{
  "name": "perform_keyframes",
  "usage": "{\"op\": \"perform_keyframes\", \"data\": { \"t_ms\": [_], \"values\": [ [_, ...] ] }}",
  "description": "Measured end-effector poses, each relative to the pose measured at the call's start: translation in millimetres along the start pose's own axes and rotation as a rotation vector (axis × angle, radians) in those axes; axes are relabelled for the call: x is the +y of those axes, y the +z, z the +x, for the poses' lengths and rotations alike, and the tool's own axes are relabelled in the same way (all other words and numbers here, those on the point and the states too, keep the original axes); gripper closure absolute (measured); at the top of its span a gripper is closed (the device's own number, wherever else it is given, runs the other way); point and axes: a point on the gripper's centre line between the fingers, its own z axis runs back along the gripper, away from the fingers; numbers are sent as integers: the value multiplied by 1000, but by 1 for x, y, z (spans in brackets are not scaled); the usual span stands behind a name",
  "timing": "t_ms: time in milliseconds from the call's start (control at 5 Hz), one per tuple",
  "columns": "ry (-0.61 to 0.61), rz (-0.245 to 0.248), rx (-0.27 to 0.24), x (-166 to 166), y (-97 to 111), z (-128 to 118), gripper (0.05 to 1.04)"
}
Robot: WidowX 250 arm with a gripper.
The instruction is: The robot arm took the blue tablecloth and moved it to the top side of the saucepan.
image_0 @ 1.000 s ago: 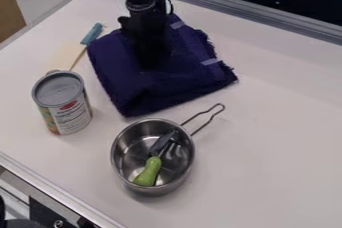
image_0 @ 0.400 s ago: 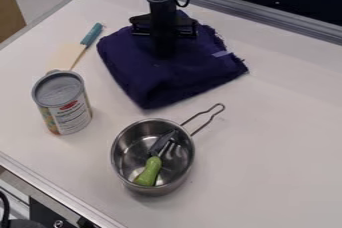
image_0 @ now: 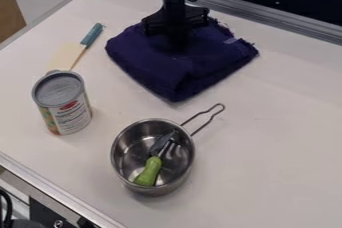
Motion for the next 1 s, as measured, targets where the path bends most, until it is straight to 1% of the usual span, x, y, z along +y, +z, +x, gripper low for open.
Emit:
{"op": "perform_keyframes", "data": {
  "t_ms": [200, 400, 600, 800, 1000],
  "values": [
    [27, 3, -17, -10, -1, -9, 1031],
    [23, 1, -14, -24, 0, -30, 1031],
    [35, 2, -11, -28, -1, -35, 1031],
    [127, 18, -1, -40, 1, -45, 1031],
    [154, 39, -4, -50, 1, -48, 1031]
  ]
}}
